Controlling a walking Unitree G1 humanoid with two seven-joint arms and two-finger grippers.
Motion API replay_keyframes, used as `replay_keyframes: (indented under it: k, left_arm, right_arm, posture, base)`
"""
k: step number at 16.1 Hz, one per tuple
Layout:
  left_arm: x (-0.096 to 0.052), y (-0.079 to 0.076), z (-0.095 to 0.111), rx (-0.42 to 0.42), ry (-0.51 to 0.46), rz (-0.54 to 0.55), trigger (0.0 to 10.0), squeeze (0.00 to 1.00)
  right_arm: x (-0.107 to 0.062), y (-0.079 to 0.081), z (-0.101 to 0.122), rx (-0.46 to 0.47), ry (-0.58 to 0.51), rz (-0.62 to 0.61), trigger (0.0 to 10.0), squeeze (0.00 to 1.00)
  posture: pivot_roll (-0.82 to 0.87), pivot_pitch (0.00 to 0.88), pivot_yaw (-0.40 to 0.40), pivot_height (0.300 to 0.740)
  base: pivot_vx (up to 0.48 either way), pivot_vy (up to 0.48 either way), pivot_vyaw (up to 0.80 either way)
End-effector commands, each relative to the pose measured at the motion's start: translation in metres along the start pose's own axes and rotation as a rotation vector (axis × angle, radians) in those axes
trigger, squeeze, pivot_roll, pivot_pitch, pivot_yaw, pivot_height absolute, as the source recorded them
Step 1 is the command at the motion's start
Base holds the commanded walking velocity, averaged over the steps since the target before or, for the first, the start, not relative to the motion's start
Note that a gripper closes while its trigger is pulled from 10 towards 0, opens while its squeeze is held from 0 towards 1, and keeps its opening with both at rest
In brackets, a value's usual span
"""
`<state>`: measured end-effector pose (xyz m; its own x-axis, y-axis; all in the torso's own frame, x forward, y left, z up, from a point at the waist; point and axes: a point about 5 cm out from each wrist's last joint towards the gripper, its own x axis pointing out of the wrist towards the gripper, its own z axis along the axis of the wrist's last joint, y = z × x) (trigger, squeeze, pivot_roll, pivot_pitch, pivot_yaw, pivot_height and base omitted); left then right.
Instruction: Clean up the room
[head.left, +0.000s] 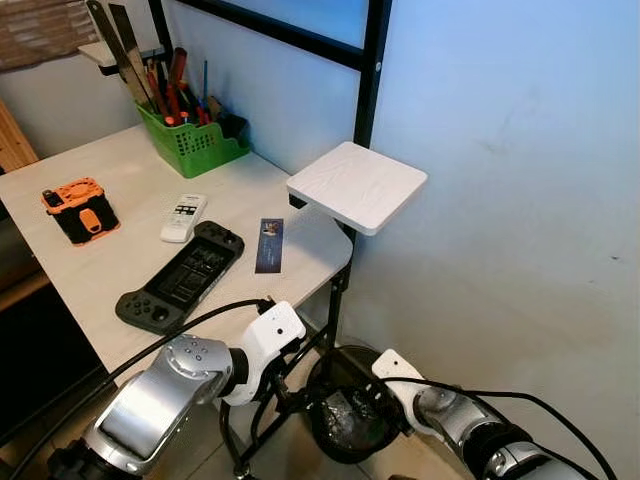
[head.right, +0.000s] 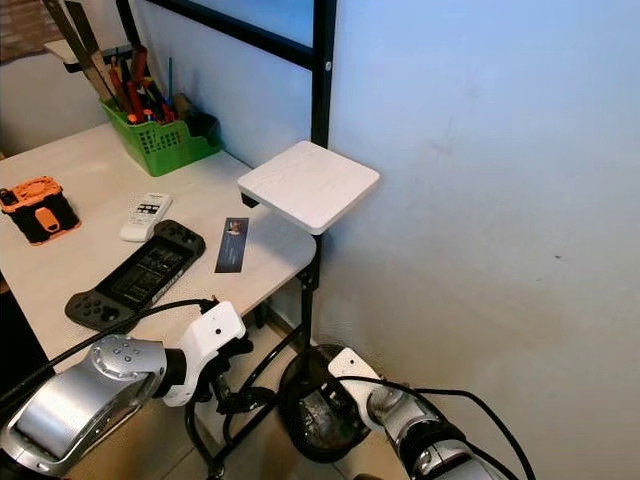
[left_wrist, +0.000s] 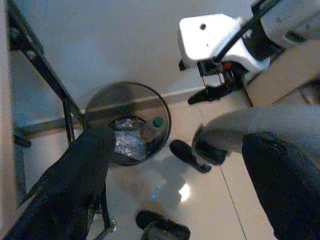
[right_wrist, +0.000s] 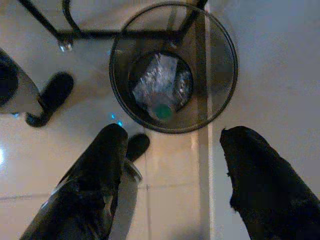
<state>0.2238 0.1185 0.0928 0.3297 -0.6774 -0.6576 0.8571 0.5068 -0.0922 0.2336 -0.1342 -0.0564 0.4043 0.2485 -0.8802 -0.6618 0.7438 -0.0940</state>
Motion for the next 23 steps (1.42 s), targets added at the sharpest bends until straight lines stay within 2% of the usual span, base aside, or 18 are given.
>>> replay_keyframes:
  k: [1, 2, 3, 4, 5, 8, 9, 11, 13, 16, 20, 23]
  left_arm:
    - [-0.002, 0.006, 0.007, 0.001, -0.05, 0.066, 10.0, 0.0]
    - [-0.002, 0.007, 0.008, -0.005, -0.07, 0.088, 10.0, 0.0]
    - [-0.002, 0.008, 0.01, 0.011, -0.103, 0.122, 10.0, 0.0]
    - [-0.001, 0.009, 0.013, 0.007, -0.153, 0.178, 10.0, 0.0]
    - [-0.002, 0.016, 0.02, -0.091, -0.319, 0.38, 10.0, 0.0]
    - [-0.005, 0.019, 0.015, -0.166, -0.345, 0.476, 10.0, 0.0]
    - [-0.008, 0.022, 0.009, -0.192, -0.352, 0.569, 10.0, 0.0]
    - [-0.01, 0.025, 0.002, -0.213, -0.346, 0.641, 10.0, 0.0]
    - [-0.011, 0.029, 0.0, -0.226, -0.358, 0.675, 10.0, 0.0]
    - [-0.014, 0.032, 0.002, -0.188, -0.356, 0.691, 10.0, 0.0]
    - [-0.015, 0.033, 0.003, -0.185, -0.368, 0.702, 10.0, 0.0]
    - [-0.016, 0.034, 0.004, -0.183, -0.378, 0.711, 10.0, 0.0]
  right_arm:
    - [-0.004, -0.009, 0.012, 0.081, -0.098, -0.02, 10.0, 0.96]
    - [-0.006, -0.011, 0.014, 0.116, -0.129, -0.026, 10.0, 0.96]
    - [-0.008, -0.016, 0.016, 0.146, -0.162, -0.037, 10.0, 0.59]
    - [-0.013, -0.021, 0.019, 0.192, -0.216, -0.052, 10.0, 0.0]
    - [-0.041, -0.041, 0.024, 0.359, -0.399, -0.118, 10.0, 0.0]
    - [-0.064, -0.052, 0.026, 0.399, -0.502, -0.2, 10.0, 0.0]
    - [-0.08, -0.053, 0.035, 0.396, -0.59, -0.212, 10.0, 0.0]
    - [-0.093, -0.05, 0.043, 0.352, -0.658, -0.254, 10.0, 0.0]
    - [-0.102, -0.045, 0.045, 0.359, -0.696, -0.282, 10.0, 0.0]
    - [-0.11, -0.036, 0.045, 0.366, -0.728, -0.289, 10.0, 0.0]
    - [-0.115, -0.035, 0.047, 0.364, -0.74, -0.311, 10.0, 0.0]
    - [-0.116, -0.035, 0.048, 0.331, -0.733, -0.311, 10.0, 0.0]
  posture:
    - [0.0, 0.0, 0.031, 0.74]
    - [0.0, 0.0, 0.033, 0.74]
    - [0.0, 0.0, 0.034, 0.74]
    - [-0.01, 0.0, 0.042, 0.74]
    - [-0.03, 0.0, 0.058, 0.74]
    - [-0.03, 0.0, 0.069, 0.74]
    - [-0.04, 0.0, 0.081, 0.74]
    - [-0.04, 0.0, 0.082, 0.74]
    - [-0.04, 0.0, 0.081, 0.74]
    - [-0.02, 0.0, 0.087, 0.74]
    - [-0.02, 0.0, 0.087, 0.74]
    - [-0.02, 0.0, 0.08, 0.74]
  base:
    - [0.0, 0.0, 0.0]
    - [0.0, 0.0, 0.0]
    - [0.0, 0.0, 0.0]
    - [0.0, 0.0, 0.0]
    - [0.0, 0.0, 0.0]
    - [0.0, 0.0, 0.0]
    - [0.0, 0.0, 0.0]
    - [0.0, 0.0, 0.0]
    - [0.0, 0.0, 0.0]
    - [-0.265, 0.0, 0.0]
    - [-0.258, 0.0, 0.0]
    - [0.0, 0.0, 0.0]
